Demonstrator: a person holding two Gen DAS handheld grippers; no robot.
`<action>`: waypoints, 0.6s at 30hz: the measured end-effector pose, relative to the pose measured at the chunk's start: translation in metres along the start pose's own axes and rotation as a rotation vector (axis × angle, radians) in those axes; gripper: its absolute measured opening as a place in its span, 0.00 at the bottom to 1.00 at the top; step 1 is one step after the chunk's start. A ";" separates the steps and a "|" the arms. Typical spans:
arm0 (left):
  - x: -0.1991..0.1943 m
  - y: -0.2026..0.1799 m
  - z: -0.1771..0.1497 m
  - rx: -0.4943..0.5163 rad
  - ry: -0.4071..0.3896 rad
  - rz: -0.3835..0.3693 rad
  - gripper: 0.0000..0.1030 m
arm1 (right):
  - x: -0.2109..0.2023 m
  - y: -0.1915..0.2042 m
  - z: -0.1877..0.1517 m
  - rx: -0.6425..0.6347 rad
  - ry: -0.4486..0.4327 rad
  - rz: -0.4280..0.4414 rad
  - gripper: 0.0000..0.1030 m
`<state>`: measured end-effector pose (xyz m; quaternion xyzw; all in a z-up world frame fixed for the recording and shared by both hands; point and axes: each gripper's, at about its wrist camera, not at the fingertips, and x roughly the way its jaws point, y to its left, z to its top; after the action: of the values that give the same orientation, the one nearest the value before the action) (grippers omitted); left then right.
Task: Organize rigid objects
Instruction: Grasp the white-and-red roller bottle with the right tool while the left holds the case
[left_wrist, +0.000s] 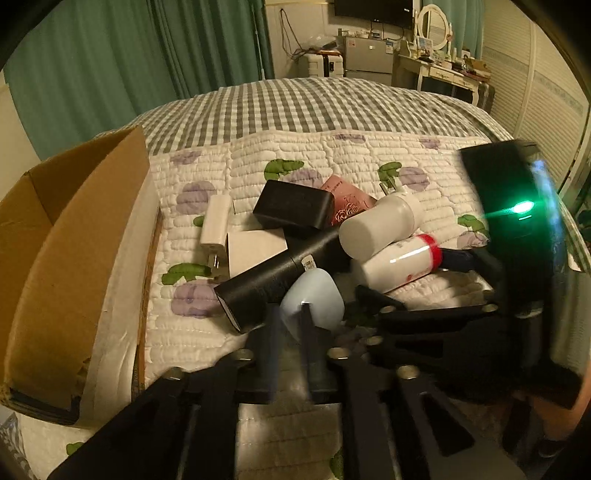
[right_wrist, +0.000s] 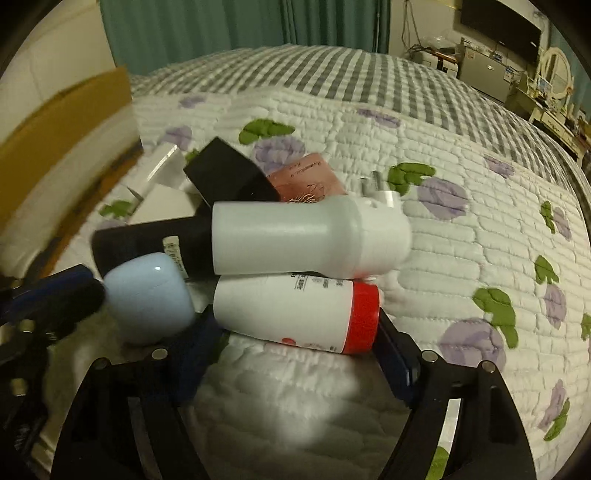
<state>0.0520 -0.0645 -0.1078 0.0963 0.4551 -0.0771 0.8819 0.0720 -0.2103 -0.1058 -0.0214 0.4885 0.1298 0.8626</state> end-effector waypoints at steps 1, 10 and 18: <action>0.001 -0.001 0.000 0.000 0.003 -0.002 0.46 | -0.004 -0.004 -0.002 0.015 -0.007 0.000 0.76; 0.038 -0.016 0.004 -0.009 0.113 -0.028 0.49 | -0.037 -0.056 -0.010 0.174 -0.067 -0.021 0.75; 0.041 -0.022 0.008 -0.022 0.121 -0.017 0.30 | -0.040 -0.065 -0.011 0.210 -0.079 0.009 0.75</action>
<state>0.0767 -0.0900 -0.1391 0.0873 0.5092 -0.0736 0.8530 0.0597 -0.2833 -0.0835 0.0764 0.4650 0.0825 0.8782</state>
